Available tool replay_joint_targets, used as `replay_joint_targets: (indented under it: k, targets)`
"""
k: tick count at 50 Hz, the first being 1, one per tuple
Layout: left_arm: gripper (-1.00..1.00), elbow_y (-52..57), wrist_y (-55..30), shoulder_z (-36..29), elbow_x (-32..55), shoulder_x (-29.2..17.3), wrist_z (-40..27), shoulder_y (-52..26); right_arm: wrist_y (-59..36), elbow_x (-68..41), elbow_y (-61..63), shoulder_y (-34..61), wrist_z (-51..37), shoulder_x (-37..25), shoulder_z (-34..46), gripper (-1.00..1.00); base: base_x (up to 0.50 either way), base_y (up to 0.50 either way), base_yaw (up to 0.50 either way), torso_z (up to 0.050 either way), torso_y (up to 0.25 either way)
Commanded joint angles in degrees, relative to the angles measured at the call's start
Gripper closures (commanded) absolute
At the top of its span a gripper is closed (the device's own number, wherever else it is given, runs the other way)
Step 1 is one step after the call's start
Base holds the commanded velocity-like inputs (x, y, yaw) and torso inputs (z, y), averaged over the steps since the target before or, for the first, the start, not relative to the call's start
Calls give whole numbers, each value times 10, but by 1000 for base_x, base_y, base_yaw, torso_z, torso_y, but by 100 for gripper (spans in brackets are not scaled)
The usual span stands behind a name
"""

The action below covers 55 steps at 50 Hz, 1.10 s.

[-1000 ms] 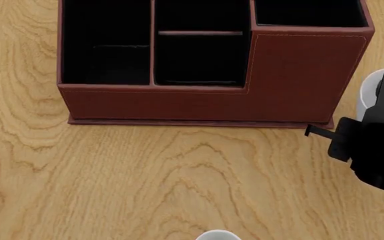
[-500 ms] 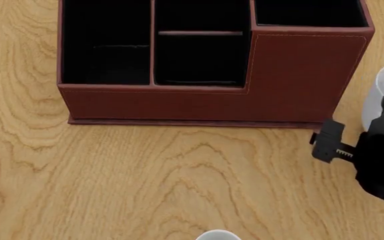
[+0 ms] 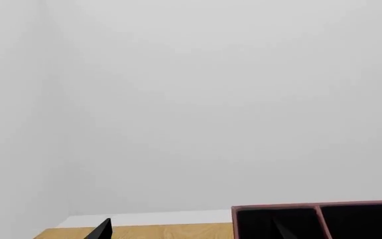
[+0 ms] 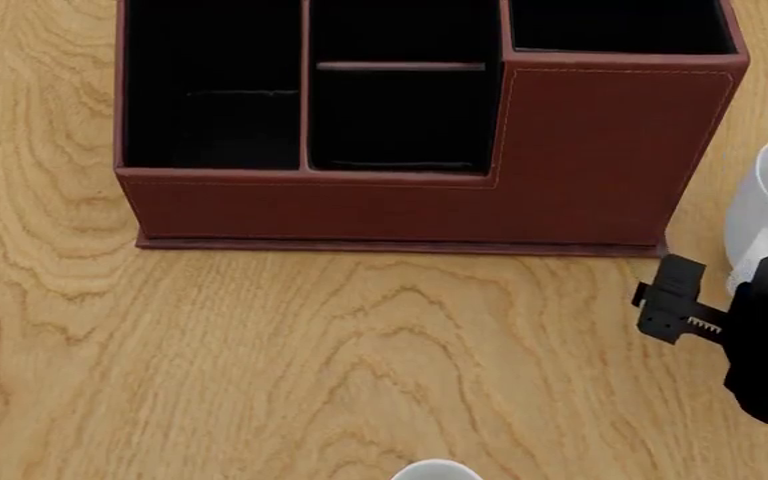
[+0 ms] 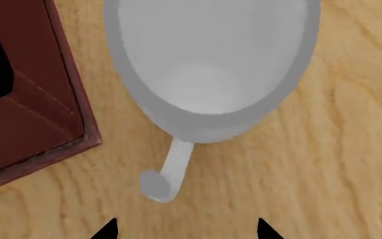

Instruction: Pick up the white mug and place it to the right of the caddy.

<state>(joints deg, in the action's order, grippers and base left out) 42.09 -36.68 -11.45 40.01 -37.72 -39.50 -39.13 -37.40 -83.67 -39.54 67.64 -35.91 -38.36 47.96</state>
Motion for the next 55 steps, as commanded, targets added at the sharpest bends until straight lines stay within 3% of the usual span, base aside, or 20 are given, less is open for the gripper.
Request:
replay_joint_targets:
  k: [1, 18, 35, 44, 55]
  targets:
    - [-100, 6, 1, 5, 5, -3, -3, 3, 2, -38, 137, -50, -55, -52, -26, -100, 0, 0, 0, 0, 0]
    - [-100, 18, 3, 10, 12, -7, -9, 14, 81, -116, 461, -210, -153, -203, -94, -100, 0, 0, 0, 0, 0]
    - [-100, 29, 5, 8, 15, -7, -15, 23, 314, -91, 706, -439, -183, -380, -154, -100, 0, 0, 0, 0, 0]
    - [-100, 25, 23, 4, 6, -3, -9, 42, 533, 14, 834, -580, -227, -505, -114, -100, 0, 0, 0, 0, 0]
    - [-100, 29, 49, 7, 0, -2, -5, 81, 575, 247, 926, -640, -363, -516, -57, -100, 0, 0, 0, 0, 0]
